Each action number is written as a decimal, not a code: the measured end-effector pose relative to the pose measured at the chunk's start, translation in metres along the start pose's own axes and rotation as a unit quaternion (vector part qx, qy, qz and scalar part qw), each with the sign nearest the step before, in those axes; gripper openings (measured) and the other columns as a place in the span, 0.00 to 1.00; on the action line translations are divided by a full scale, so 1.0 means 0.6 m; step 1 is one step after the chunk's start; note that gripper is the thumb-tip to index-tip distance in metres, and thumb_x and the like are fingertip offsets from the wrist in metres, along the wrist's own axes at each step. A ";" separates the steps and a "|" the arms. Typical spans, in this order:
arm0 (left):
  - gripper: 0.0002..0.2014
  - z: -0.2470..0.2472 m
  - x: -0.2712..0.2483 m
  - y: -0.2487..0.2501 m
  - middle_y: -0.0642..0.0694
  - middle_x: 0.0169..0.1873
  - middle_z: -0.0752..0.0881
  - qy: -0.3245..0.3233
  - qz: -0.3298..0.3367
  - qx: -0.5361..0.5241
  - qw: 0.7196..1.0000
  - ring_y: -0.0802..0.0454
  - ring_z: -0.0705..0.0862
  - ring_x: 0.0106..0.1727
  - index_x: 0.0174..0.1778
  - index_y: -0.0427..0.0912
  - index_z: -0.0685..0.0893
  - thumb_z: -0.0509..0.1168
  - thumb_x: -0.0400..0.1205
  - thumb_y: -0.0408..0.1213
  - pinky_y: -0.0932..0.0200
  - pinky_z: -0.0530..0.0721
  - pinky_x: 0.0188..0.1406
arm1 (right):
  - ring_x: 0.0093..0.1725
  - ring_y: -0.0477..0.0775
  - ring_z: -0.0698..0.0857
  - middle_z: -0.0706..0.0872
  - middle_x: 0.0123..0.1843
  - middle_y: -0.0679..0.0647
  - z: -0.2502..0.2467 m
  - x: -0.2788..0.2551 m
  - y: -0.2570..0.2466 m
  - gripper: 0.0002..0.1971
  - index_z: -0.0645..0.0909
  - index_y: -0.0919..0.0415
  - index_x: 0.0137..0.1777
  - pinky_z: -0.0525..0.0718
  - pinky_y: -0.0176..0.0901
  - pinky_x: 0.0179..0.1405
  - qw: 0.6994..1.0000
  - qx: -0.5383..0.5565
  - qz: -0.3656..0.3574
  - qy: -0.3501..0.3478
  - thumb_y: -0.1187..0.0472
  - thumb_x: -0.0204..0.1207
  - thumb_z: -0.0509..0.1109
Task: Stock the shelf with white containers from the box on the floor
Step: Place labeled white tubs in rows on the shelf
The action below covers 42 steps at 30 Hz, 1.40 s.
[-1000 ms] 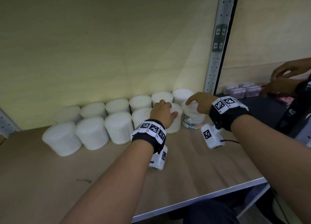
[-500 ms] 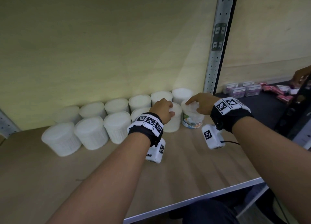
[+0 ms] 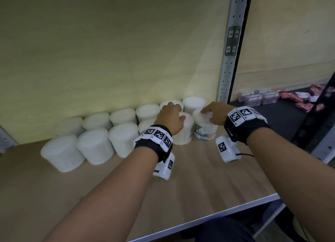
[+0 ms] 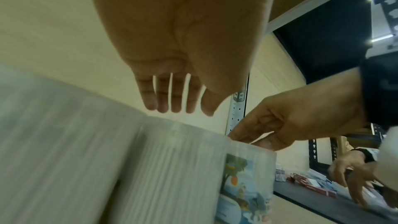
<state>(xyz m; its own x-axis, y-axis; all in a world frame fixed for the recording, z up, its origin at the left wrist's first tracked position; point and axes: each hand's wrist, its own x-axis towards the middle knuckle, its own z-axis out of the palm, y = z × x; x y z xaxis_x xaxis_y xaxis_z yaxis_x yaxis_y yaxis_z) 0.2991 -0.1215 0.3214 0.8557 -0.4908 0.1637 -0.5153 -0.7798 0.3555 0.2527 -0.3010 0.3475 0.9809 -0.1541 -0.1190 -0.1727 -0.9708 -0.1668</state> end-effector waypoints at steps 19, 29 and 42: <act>0.24 -0.002 0.014 0.004 0.45 0.76 0.69 -0.119 -0.009 0.056 0.991 0.43 0.69 0.75 0.76 0.47 0.69 0.61 0.83 0.42 0.46 0.71 0.72 | 0.76 0.58 0.74 0.71 0.79 0.55 0.004 0.001 -0.003 0.27 0.71 0.53 0.78 0.72 0.46 0.74 1.000 -0.011 0.003 -0.003 0.69 0.78 0.63; 0.26 -0.013 0.004 0.004 0.41 0.75 0.69 -0.133 0.021 -0.052 0.990 0.43 0.70 0.75 0.75 0.42 0.71 0.57 0.79 0.23 0.55 0.70 0.72 | 0.75 0.58 0.75 0.71 0.78 0.56 0.002 -0.004 -0.003 0.28 0.71 0.53 0.78 0.74 0.45 0.72 1.000 -0.009 0.002 0.000 0.69 0.78 0.62; 0.27 0.038 0.009 0.012 0.38 0.66 0.74 0.014 -0.051 0.048 0.997 0.40 0.70 0.70 0.67 0.38 0.76 0.62 0.80 0.55 0.45 0.74 0.66 | 0.75 0.58 0.74 0.71 0.79 0.55 0.003 -0.006 -0.003 0.28 0.72 0.52 0.78 0.74 0.46 0.73 1.000 0.001 0.002 0.004 0.69 0.78 0.62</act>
<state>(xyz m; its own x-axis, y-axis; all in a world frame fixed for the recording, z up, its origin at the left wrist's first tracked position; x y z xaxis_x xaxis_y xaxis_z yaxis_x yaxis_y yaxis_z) 0.2991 -0.1383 0.3039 0.9045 -0.3964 0.1571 -0.4258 -0.8600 0.2814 0.2492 -0.2986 0.3463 0.9809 -0.1587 -0.1125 -0.1763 -0.9698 -0.1685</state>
